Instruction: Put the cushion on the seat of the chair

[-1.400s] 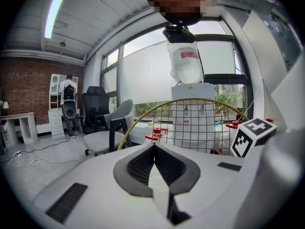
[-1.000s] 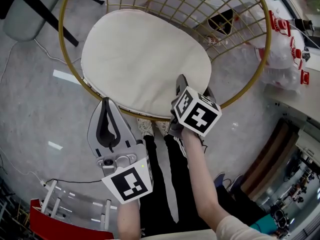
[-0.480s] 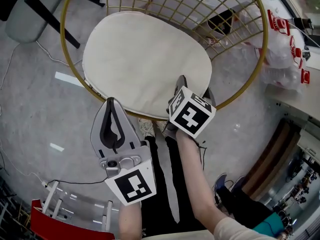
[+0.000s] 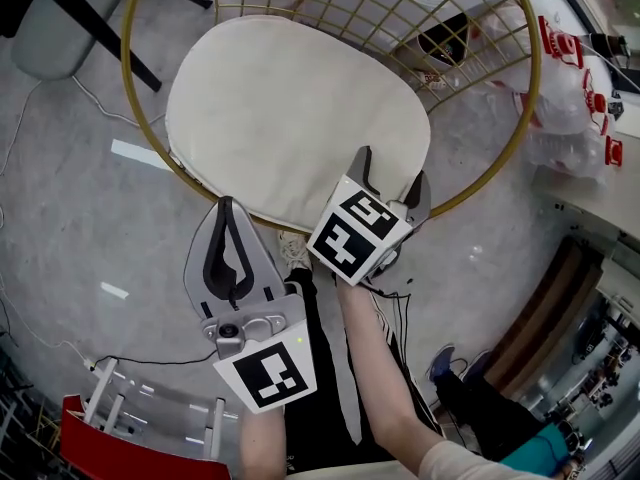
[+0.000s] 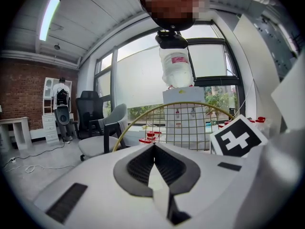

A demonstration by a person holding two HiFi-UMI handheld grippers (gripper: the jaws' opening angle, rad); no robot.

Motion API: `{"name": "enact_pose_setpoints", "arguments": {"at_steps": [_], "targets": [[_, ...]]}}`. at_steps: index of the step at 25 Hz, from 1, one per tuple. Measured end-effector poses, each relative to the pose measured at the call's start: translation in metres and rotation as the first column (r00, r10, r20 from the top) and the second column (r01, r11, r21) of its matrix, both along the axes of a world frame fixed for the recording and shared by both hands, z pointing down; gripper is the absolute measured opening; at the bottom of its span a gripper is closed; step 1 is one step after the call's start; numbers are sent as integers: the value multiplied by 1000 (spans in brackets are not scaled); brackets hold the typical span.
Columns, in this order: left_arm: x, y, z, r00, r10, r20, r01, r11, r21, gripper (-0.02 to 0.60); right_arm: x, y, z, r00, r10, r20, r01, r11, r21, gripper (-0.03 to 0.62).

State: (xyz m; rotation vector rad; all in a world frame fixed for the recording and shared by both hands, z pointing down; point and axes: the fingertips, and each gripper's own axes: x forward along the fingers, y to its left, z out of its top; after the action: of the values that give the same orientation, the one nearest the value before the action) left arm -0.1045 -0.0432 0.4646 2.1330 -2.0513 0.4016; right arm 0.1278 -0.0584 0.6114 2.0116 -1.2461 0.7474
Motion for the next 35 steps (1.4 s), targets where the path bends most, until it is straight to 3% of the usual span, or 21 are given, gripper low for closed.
{"name": "enact_pose_setpoints", "arguments": {"at_steps": [7,11,13,18,35], "targets": [[-4,-1,1,1000,-5,3,5,1000,3,14,4,-1,4,999,-42,-24,43,998,49,340],[3,-2,2,1000,24,14,-24,1000,3,14,21,-4,-1,979,-36,-199,49,997,64,354],[4,-1,2,999,31,14,-31,1000,2,14,27,-5,-3,973,-37,-230,56,995,77,354],[8,0,3,999,33,8,-33,999,0,14,35,-1,-9,984,1,-178,18,995,103,353],[14,-6,-33,1000,8,1,-8,999,42,14,25,-19,-75,998,-20,-62,34,974,223,353]]}}
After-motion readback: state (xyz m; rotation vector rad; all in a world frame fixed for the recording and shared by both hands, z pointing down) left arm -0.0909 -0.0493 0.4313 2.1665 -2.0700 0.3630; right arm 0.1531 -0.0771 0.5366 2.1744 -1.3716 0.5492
